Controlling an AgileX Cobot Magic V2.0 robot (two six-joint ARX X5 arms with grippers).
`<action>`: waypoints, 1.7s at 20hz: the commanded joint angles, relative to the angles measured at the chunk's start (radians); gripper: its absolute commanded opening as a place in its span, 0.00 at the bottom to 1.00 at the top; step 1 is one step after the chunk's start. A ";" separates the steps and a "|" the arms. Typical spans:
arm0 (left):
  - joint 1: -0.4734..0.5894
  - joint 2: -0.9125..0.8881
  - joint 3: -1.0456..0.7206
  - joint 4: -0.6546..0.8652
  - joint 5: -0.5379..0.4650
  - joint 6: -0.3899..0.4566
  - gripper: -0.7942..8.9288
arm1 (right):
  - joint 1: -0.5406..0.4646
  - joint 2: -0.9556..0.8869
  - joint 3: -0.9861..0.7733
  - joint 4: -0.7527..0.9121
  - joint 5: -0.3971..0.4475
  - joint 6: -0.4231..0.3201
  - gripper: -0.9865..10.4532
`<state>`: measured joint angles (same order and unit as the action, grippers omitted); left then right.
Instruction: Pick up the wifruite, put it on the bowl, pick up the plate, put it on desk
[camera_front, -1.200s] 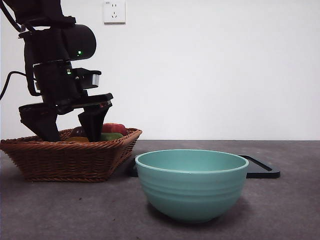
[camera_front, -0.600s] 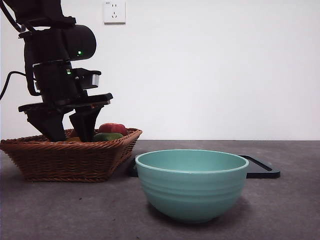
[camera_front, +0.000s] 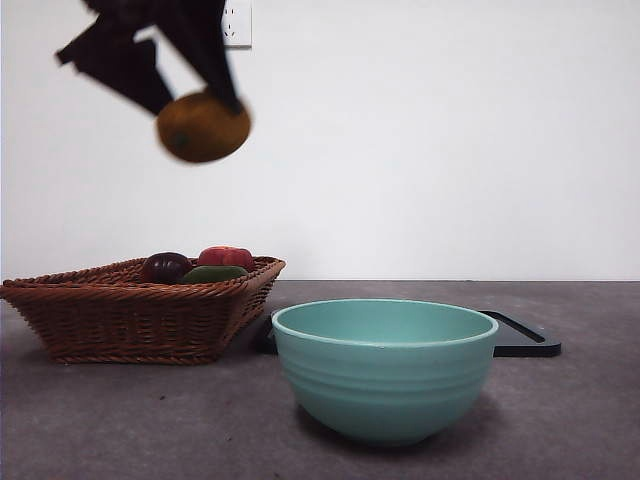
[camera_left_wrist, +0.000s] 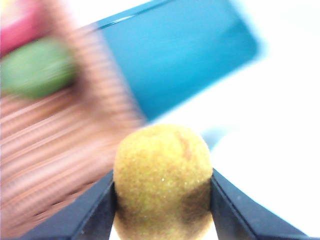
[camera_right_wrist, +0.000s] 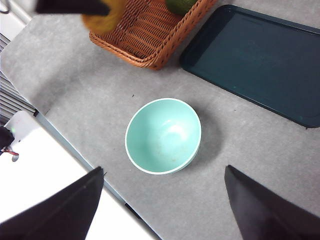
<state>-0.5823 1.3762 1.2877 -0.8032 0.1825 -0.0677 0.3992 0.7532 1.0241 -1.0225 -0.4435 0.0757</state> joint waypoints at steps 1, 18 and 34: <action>-0.093 0.008 0.021 0.011 0.003 0.011 0.24 | 0.006 0.006 0.018 0.004 -0.001 0.002 0.43; -0.386 0.389 0.021 0.140 -0.087 0.035 0.24 | 0.006 0.002 0.018 0.003 -0.001 0.003 0.43; -0.407 0.448 0.029 0.138 -0.089 0.021 0.41 | 0.006 0.002 0.018 0.004 -0.001 0.002 0.43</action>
<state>-0.9783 1.8286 1.2884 -0.6674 0.0952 -0.0429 0.3992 0.7525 1.0241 -1.0225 -0.4431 0.0757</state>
